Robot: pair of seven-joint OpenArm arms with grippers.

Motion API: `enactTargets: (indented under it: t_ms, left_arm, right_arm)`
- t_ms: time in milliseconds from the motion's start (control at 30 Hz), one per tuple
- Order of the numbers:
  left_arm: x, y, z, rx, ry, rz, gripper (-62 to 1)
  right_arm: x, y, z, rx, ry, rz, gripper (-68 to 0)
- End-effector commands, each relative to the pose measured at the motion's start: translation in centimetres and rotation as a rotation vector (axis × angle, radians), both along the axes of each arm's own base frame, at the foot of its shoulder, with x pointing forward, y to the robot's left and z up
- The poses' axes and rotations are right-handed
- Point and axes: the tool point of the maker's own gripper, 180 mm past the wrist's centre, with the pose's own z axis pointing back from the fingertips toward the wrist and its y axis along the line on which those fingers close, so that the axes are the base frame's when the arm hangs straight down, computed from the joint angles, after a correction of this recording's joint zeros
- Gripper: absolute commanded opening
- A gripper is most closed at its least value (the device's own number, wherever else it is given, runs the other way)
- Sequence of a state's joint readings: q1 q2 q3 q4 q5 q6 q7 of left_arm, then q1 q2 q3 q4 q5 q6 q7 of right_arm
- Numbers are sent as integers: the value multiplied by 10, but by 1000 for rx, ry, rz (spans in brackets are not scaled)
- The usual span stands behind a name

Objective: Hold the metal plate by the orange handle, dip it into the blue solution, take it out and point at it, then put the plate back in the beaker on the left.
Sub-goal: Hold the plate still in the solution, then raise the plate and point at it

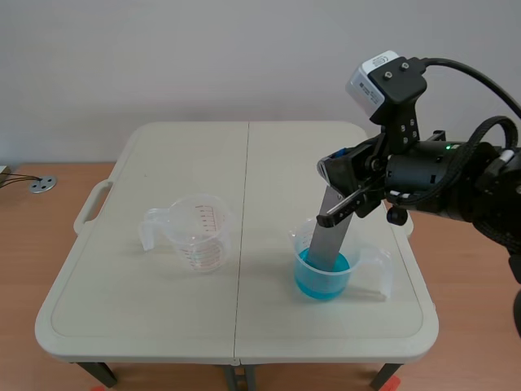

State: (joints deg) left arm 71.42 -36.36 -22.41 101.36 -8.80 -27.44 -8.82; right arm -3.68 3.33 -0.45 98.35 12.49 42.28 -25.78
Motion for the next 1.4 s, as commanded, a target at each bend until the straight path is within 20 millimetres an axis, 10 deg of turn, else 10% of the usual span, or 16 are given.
enactTargets:
  t_ms: [0,833,1367]
  left_arm:
    - [3,-5,4,-21,-13,-2,-582]
    - [6,-8,8,-46,-38,-3,-582]
    - [50,-14,25,-71,-183,-21,-582]
  right_arm:
    - [3,2,20,20,-54,10,-664]
    - [-21,18,89,48,-112,79,-664]
    - [-39,9,146,48,-258,73,-664]
